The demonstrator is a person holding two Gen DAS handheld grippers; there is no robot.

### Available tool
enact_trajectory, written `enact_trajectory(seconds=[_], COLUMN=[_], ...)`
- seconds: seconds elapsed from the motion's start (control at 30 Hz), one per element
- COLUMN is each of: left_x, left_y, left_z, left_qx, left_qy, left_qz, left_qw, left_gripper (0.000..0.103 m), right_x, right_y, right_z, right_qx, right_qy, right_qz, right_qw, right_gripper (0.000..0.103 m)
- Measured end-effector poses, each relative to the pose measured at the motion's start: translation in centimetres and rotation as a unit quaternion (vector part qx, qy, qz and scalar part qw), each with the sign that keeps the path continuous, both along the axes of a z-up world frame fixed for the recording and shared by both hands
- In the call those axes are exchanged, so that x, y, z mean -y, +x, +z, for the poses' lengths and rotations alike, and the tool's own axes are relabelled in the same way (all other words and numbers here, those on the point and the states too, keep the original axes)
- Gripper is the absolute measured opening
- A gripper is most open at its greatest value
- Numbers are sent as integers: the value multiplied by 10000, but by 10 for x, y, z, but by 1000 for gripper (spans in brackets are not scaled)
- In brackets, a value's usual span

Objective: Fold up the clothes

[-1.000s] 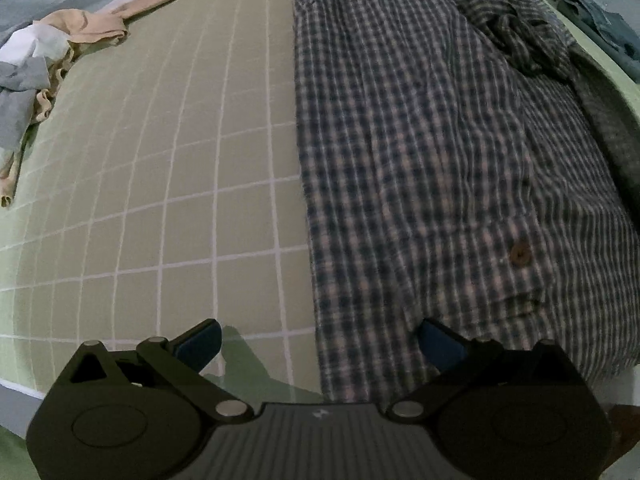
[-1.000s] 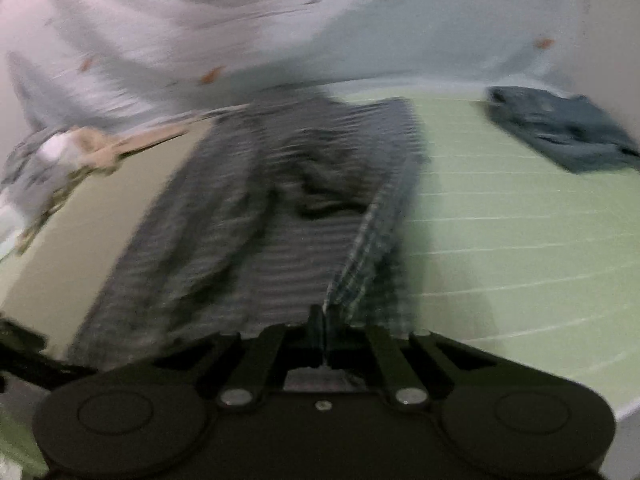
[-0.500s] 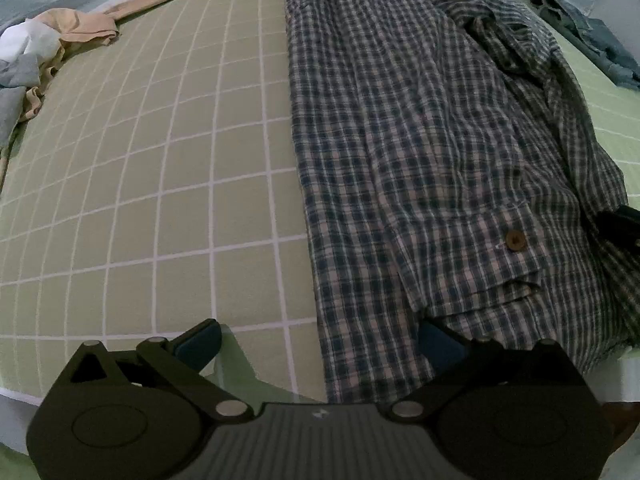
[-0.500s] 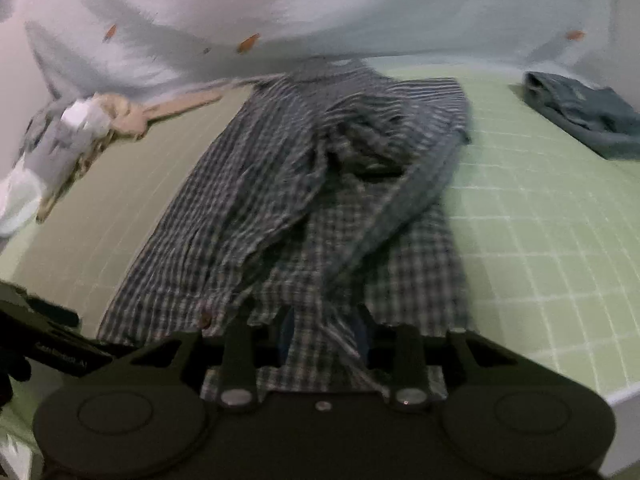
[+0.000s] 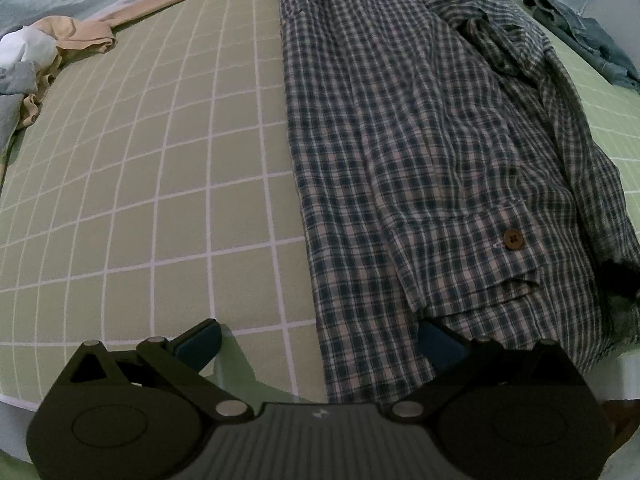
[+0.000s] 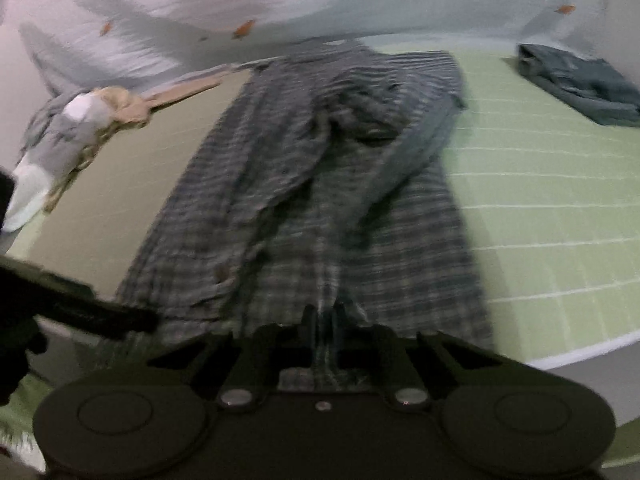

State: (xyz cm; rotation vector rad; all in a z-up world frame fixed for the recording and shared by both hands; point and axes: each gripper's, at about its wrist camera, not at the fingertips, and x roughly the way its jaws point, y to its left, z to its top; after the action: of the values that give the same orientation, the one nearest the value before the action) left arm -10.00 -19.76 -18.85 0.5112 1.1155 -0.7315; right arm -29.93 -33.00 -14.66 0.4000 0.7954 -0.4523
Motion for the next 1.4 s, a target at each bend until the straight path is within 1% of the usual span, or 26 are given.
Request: enact_trajectory(seconds=[0.13,0.2,0.23,0.3,0.33,0.37,0.4,0.43,0.47,0.5,0.53,0.57,0.6,0.67,0.73,0.83,0.93,1.0,1.1,1.17,1.23,1.27,1.3,1.4], left_x=[0,1,2,4,5,5,5,5,4,3,2,2,3,15,26,44,73,97,134,158,180,190,199,223], left_y=[-1,0,1,3,3,3,5,7,10,14,18,23,27,33,38,46,50,55,56,56,57,59,62,76], left_z=[0,-1,-1,-1,0,2,4,6,10,15,21,28,36,46,56,72,78,77,75,73,69,67,64,59], left_qx=[15,6,-3,-46,-80,-112,-127,-140,-125,-129,-151,-142,-129,-3,123,310,366,349,225,228,236,243,281,321], left_qy=[-24,-24,-15,32,71,107,107,104,48,-15,-90,-201,-307,-411,-514,-668,-812,-917,-1026,-1019,-1000,-989,-985,-1068], left_qz=[7,17,15,26,22,19,16,18,104,229,354,479,597,653,709,789,646,478,61,-230,-503,-631,-735,-905], left_qw=[10000,10000,10000,10000,9999,9999,9999,9998,9999,9997,9992,9986,9977,9970,9961,9942,9939,9940,9945,9943,9934,9928,9920,9896], left_gripper=[103,103,103,103,103,103,103,103,103,103,103,103,103,103,103,103,103,103,102,97,87,84,82,82], right_x=[-14,-13,-12,-7,-5,-2,4,11,17,23,31,41,49,66,85,112,139,154,169,178,185,189,193,204], right_y=[13,13,13,9,7,6,6,6,5,5,6,5,7,11,16,27,39,45,53,58,61,64,66,76], right_z=[-9,-7,-6,4,9,15,20,24,29,30,31,31,29,26,22,17,13,13,11,7,4,2,-1,-9], right_qx=[-80,-99,-105,61,138,199,238,277,316,345,369,366,345,304,301,278,250,254,148,47,20,13,7,-63], right_qy=[271,333,363,363,337,281,226,172,118,36,-49,-93,-107,-134,-141,-153,-150,-209,-423,-458,-397,-377,-358,-293], right_qz=[288,228,197,76,-14,-119,-223,-327,-431,-523,-616,-677,-750,-895,-999,-1078,-1082,-1017,-972,-1022,-1124,-1194,-1263,-1420], right_qw=[9992,9991,9991,9993,9993,9993,9992,9989,9985,9980,9974,9970,9965,9954,9944,9937,9937,9943,9943,9937,9929,9921,9913,9894], right_gripper=[10,11,13,30,44,50,52,59,68,73,81,86,88,96,100,100,100,100,101,101,101,101,101,101])
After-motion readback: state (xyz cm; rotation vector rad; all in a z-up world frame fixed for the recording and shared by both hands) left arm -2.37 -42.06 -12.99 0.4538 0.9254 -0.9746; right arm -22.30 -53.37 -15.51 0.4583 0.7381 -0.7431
